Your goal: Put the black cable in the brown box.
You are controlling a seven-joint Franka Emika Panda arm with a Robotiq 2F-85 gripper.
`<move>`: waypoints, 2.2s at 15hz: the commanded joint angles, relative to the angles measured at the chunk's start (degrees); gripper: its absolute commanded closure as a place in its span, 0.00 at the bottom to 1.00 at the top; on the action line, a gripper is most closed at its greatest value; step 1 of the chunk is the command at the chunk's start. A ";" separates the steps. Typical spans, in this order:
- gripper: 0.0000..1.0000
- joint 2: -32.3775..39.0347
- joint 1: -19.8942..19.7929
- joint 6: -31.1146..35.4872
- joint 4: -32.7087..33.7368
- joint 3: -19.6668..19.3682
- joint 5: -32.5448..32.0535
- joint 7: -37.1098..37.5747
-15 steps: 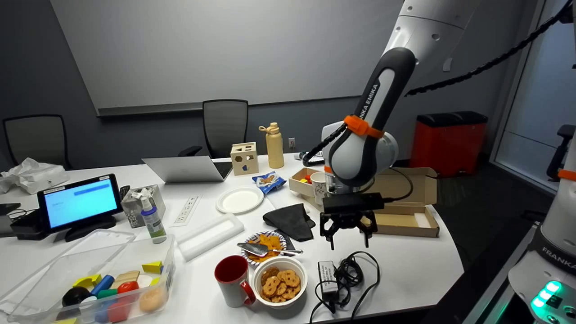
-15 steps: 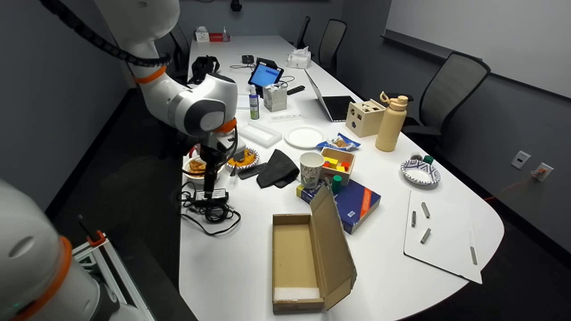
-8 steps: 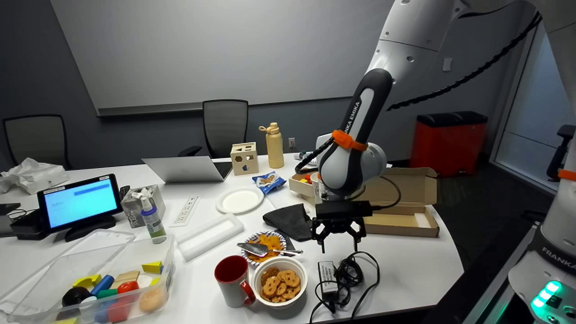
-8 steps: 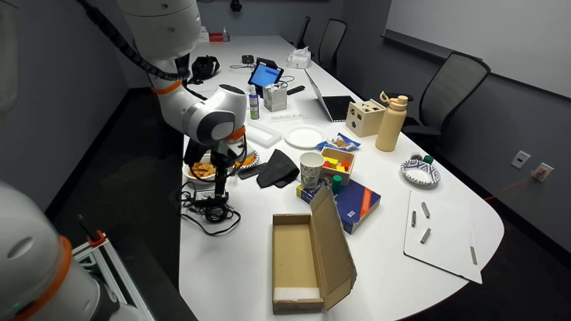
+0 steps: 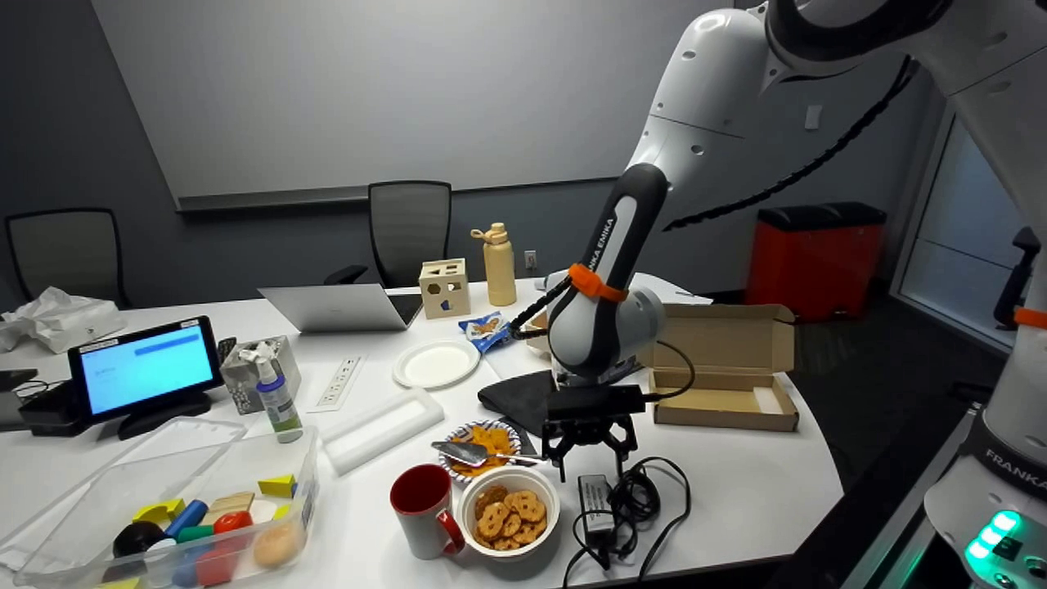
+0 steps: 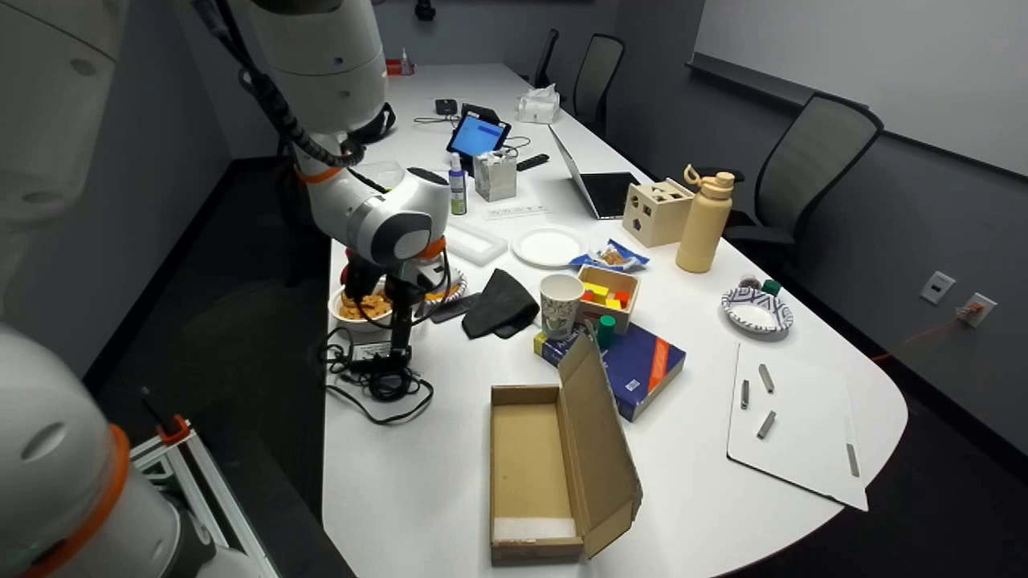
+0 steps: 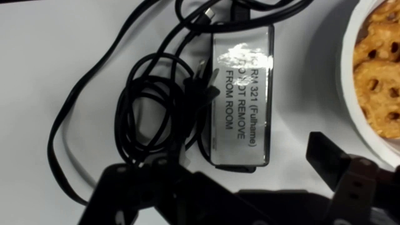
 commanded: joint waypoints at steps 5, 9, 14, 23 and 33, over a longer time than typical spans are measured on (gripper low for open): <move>0.00 3.39 3.78 -3.97 3.63 -1.09 1.53 1.40; 0.00 4.09 5.41 -4.49 3.46 -1.94 0.99 2.92; 0.00 5.88 7.67 -4.83 4.15 -3.66 -0.25 4.67; 0.56 5.69 10.34 -5.62 5.01 -6.57 -1.77 7.98; 0.72 0.16 8.78 -8.99 1.06 -5.45 -0.97 8.32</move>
